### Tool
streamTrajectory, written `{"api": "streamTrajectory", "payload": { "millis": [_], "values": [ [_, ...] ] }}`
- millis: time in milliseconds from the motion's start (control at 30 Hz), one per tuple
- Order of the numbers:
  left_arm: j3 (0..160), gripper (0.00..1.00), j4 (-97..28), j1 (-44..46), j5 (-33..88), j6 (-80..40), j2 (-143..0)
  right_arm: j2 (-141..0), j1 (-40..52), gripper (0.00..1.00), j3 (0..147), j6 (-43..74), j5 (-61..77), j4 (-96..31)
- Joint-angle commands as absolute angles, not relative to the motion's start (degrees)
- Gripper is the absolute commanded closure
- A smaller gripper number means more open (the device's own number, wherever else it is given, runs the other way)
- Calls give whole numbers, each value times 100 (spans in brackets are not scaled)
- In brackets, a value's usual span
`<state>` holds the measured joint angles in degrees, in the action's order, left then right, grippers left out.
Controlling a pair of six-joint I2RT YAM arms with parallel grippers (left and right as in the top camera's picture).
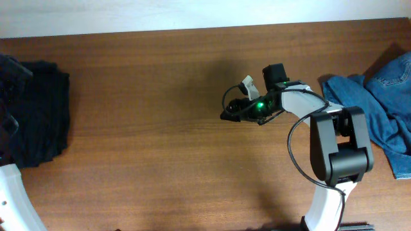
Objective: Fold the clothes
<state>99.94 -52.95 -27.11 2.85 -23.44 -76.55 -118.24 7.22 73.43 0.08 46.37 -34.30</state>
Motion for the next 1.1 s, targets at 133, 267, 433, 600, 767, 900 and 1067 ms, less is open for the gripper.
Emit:
{"api": "streamTrajectory", "payload": {
  "millis": [133, 267, 433, 600, 767, 900, 1067],
  "values": [
    [9968, 1, -5284, -2705, 346, -2377, -7653, -12261, 788, 1, 7039, 95, 4501, -3557],
    [9968, 1, -5284, -2705, 346, -2377, -7653, -12261, 794, 1, 7039, 530, 4724, -3763],
    [9968, 1, -5284, -2705, 346, -2379, -7653, -12261, 790, 1, 7039, 1721, 4928, -3959],
    [9968, 1, -5284, -2705, 346, -2377, -7653, -12261, 781, 1, 7041, 1811, 4836, -3577],
    [9968, 1, -5284, -2705, 346, -2377, -7653, -12250, 690, 1, 7087, 2067, 5000, -3485],
    [9968, 1, -5284, -2705, 346, -2379, -7653, -12250, 510, 2, 7137, 2067, 4998, -3533],
    [9968, 1, -5284, -2705, 346, -2377, -7653, -12252, 301, 1, 7137, 2062, 4753, -3535]
  ]
}}
